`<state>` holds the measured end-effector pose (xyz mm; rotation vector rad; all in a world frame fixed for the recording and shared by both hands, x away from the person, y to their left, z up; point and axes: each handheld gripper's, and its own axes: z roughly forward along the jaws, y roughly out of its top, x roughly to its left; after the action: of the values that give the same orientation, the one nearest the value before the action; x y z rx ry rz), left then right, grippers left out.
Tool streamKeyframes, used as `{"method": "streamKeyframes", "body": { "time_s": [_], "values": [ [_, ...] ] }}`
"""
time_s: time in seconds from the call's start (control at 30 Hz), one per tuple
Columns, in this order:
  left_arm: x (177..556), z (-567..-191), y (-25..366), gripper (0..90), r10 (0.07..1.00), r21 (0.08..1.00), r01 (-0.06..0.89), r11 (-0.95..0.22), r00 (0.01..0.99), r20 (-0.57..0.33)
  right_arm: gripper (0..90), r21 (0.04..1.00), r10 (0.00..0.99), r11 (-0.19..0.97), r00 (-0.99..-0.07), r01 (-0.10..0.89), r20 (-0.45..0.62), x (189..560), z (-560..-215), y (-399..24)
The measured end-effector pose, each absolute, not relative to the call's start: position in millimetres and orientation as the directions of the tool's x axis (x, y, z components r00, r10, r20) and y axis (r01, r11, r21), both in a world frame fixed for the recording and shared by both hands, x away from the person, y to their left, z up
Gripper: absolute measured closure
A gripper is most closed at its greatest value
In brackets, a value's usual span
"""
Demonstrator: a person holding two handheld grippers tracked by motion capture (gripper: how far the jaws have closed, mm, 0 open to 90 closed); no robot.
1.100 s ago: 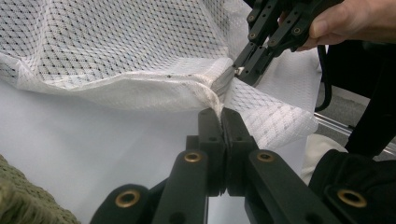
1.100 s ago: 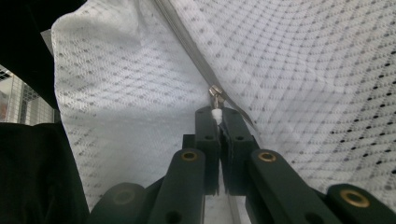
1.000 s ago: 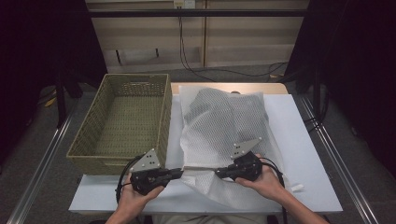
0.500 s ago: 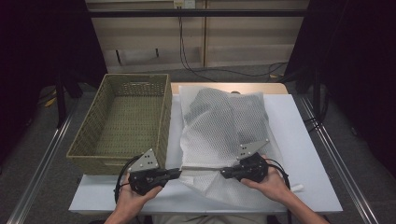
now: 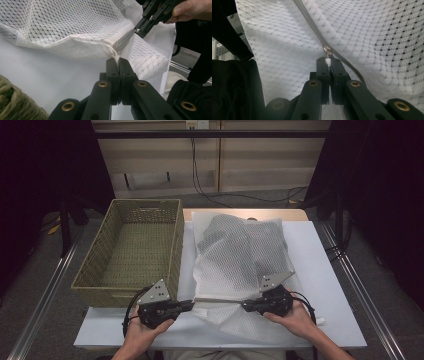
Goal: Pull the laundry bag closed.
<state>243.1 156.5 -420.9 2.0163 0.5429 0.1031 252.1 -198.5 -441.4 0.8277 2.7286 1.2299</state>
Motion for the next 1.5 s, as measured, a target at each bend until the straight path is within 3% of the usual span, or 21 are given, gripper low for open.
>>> {"method": "streamKeyframes", "body": {
  "time_s": [1.5],
  "values": [
    [242.7,-420.7,158.1,88.6,0.428,0.847,0.326,-0.420,0.894,-0.132,87.0,0.709,0.554,0.506,-0.815,0.491,0.169,243.7,-435.0,-236.3]
  ]
}}
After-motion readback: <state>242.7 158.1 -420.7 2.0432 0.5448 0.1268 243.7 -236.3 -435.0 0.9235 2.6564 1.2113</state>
